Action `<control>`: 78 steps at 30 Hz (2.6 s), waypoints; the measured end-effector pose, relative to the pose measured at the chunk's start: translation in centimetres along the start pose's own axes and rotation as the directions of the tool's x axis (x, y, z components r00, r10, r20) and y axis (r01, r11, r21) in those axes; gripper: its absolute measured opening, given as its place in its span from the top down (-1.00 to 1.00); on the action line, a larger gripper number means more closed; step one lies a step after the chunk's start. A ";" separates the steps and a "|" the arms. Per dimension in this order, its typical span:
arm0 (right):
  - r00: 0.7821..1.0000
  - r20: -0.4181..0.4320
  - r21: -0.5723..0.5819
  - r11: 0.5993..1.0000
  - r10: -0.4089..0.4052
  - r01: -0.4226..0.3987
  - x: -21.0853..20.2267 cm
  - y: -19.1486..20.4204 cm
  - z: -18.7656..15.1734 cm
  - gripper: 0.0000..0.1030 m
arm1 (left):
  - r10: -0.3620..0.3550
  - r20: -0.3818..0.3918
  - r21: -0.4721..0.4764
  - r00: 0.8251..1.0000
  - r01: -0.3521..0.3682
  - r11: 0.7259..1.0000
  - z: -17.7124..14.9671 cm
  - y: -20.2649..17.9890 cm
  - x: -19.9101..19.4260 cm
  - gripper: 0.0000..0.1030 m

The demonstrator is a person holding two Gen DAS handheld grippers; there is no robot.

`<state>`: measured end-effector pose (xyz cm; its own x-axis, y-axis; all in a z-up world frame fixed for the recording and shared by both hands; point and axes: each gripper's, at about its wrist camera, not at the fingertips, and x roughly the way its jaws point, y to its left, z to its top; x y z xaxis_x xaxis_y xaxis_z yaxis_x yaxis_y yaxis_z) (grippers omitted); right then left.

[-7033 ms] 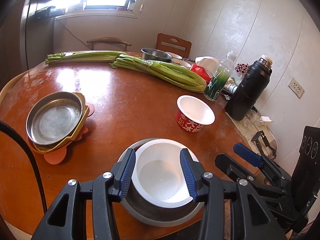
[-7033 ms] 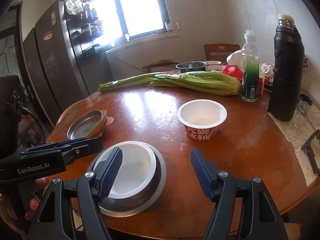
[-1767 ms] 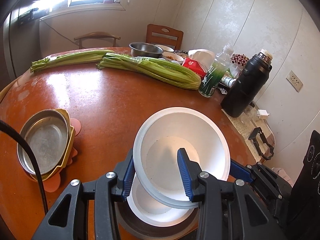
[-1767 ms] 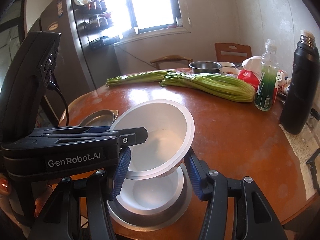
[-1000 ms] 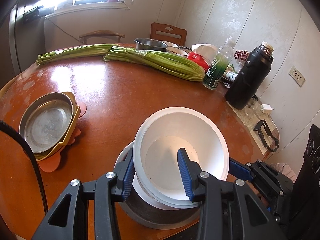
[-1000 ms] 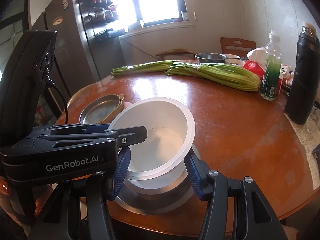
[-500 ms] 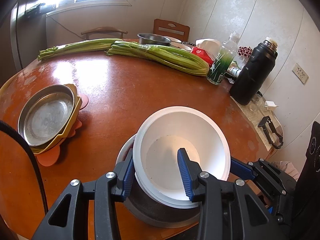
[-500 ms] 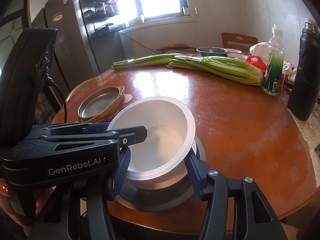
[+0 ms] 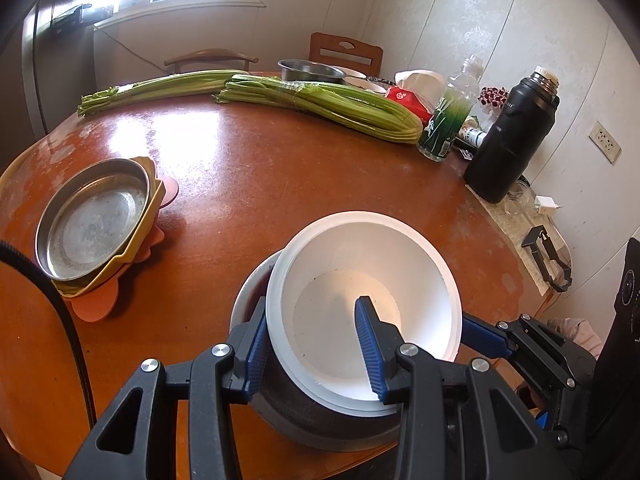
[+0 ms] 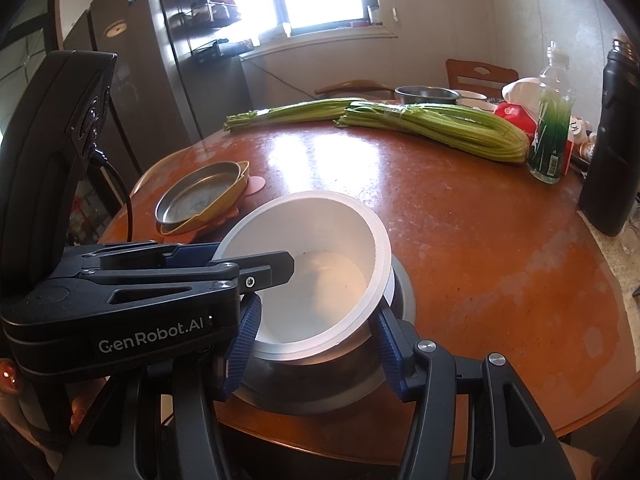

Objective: Organize plates and bowls

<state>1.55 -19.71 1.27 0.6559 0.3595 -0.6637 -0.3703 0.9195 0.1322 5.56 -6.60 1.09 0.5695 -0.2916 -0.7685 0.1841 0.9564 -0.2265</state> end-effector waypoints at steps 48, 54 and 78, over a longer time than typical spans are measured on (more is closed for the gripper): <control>0.998 -0.069 0.162 0.987 -0.012 0.023 1.7 -3.3 -0.4 -0.36 | 0.005 -0.013 -0.076 1.000 -0.006 0.997 -0.7 3.0 0.9 0.04; 0.992 -0.115 0.207 0.978 0.046 -0.021 2.9 -3.3 -0.6 -0.36 | -0.030 -0.036 -0.103 0.999 0.026 0.994 -1.0 3.6 2.0 -0.01; 0.994 -0.085 0.085 0.994 0.075 -0.068 4.7 3.3 7.0 -0.38 | -0.036 0.026 -0.140 0.999 0.039 0.989 4.1 9.0 -1.4 -0.01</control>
<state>8.04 -13.88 3.78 0.5679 0.4131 -0.7119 -0.3565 0.9030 0.2396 9.74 2.40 2.60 0.5833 -0.3260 -0.7440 0.0925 0.9366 -0.3379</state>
